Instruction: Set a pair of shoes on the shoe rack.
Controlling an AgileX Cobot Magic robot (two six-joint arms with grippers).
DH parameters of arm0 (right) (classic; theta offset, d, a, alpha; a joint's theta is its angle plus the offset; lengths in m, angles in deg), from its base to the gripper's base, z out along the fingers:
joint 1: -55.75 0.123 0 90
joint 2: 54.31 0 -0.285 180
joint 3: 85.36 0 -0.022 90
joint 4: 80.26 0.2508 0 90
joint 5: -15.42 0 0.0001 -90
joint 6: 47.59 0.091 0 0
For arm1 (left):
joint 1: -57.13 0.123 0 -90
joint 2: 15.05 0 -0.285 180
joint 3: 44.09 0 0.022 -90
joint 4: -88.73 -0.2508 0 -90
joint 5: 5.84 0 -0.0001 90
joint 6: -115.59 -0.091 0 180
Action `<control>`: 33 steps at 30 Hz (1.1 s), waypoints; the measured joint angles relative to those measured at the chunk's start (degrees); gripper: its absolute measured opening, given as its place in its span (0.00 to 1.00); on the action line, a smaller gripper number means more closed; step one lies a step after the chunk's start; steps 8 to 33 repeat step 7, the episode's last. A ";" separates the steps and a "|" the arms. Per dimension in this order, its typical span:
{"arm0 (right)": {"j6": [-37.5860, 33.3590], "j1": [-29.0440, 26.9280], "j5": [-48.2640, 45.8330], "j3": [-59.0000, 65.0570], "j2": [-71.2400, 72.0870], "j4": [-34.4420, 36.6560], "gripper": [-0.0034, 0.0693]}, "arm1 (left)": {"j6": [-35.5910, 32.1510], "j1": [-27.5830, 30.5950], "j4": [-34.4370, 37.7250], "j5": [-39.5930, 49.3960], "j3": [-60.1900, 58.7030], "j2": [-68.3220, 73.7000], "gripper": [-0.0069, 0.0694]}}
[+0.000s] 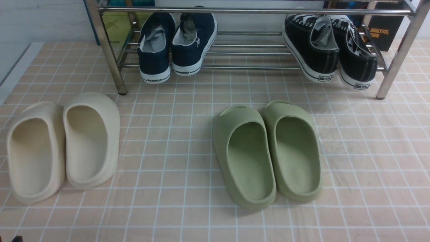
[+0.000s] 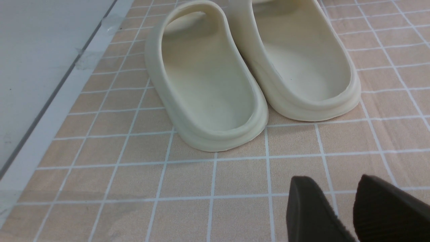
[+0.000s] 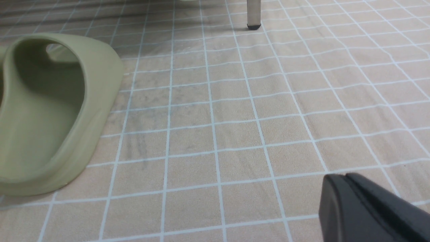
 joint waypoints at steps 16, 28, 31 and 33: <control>0.04 0.00 0.00 0.00 0.00 0.00 0.07 | 0.00 0.00 0.00 0.00 0.00 0.00 0.40; 0.04 0.00 0.00 0.00 0.00 0.00 0.07 | 0.00 0.00 0.00 0.00 0.00 0.00 0.40; 0.04 0.00 0.00 0.00 0.00 0.00 0.07 | 0.00 0.00 0.00 0.00 0.00 0.00 0.40; 0.04 0.00 0.00 0.00 0.00 0.00 0.07 | 0.00 0.00 0.00 0.00 0.00 0.00 0.40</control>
